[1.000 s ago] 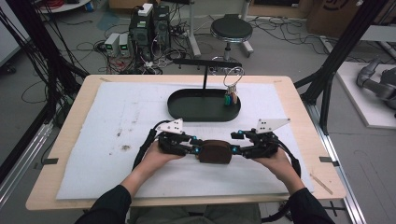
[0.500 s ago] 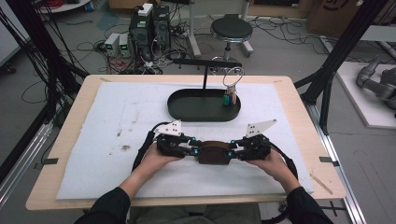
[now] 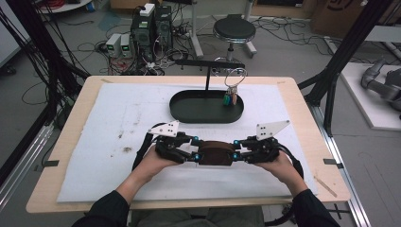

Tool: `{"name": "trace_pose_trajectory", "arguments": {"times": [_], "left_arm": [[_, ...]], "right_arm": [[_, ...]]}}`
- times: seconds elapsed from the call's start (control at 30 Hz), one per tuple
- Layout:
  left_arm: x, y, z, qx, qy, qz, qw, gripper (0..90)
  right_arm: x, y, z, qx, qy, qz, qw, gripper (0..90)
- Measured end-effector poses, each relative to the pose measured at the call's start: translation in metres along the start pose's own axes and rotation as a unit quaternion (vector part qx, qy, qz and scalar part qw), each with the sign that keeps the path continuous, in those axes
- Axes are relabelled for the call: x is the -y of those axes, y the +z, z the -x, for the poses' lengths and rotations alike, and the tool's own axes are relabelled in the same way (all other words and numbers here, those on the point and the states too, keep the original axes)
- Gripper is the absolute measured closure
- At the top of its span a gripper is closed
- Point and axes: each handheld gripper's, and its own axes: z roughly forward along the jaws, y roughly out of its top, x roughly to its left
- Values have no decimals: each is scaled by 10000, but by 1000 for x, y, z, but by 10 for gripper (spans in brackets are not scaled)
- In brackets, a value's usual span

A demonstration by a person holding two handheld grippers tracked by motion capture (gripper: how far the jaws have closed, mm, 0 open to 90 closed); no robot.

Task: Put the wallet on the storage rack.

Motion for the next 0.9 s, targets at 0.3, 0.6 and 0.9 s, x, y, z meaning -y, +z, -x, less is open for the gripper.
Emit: {"name": "trace_pose_trajectory", "arguments": {"times": [0.3, 0.6, 0.9], "left_arm": [[-4, -4, 5, -118, 306, -171, 9993, 668], [-14, -20, 1, -606, 289, -80, 9977, 670], [-26, -27, -5, -1014, 222, -83, 9946, 670]], "right_arm": [[-2, 5, 0, 108, 8, -86, 9999, 531], [9, -23, 15, 1235, 590, 449, 9896, 369], [22, -38, 27, 2246, 911, 515, 9688, 355]]}}
